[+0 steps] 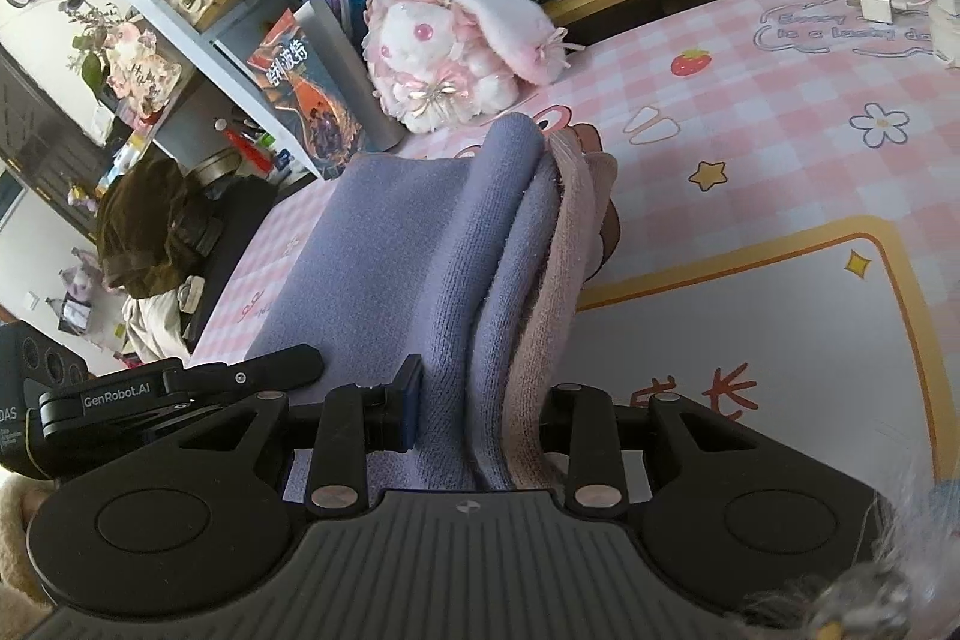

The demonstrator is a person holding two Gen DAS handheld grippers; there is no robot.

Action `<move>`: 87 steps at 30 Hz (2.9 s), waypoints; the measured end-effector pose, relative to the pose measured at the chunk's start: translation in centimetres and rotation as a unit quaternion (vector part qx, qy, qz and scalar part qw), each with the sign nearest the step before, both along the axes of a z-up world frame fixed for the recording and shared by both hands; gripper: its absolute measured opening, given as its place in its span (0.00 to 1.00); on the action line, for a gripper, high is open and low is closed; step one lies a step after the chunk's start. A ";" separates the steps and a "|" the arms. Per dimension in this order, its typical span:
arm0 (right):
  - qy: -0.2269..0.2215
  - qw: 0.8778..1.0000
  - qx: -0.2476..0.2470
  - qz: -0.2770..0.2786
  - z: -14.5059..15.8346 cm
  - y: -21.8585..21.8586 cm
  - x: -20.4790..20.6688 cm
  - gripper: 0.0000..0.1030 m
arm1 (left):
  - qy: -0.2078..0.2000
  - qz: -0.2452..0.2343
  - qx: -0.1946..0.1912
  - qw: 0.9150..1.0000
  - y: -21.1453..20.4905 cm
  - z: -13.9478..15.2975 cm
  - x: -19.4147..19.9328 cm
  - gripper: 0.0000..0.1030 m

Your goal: Fold clothes

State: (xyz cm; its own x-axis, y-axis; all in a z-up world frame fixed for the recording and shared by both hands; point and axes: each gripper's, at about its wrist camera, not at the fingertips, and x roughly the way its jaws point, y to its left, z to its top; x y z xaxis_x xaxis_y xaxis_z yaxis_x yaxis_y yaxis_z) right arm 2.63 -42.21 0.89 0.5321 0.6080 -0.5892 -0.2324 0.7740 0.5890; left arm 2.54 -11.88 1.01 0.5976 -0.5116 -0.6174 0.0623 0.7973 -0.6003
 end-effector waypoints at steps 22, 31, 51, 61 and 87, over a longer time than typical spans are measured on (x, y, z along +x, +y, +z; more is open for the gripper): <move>-0.008 0.998 -0.022 -0.053 1.3 5.8 -2.5 0.28 | -0.007 -0.055 -0.018 0.998 6.6 0.4 0.7 0.44; -0.015 0.998 -0.026 -0.056 1.7 13.1 -3.0 0.28 | -0.010 -0.061 -0.022 0.998 13.5 0.6 0.8 0.44; -0.054 0.995 -0.083 -0.017 2.9 23.3 3.5 0.28 | -0.038 -0.025 -0.054 0.997 22.0 -0.7 6.9 0.44; -0.079 0.990 -0.111 0.034 2.7 24.4 12.3 0.28 | -0.031 -0.005 -0.053 0.998 22.0 -1.5 13.7 0.44; -0.052 0.993 -0.106 -0.010 -3.3 21.7 18.3 0.65 | -0.037 0.049 0.024 0.998 21.0 -4.7 16.0 0.61</move>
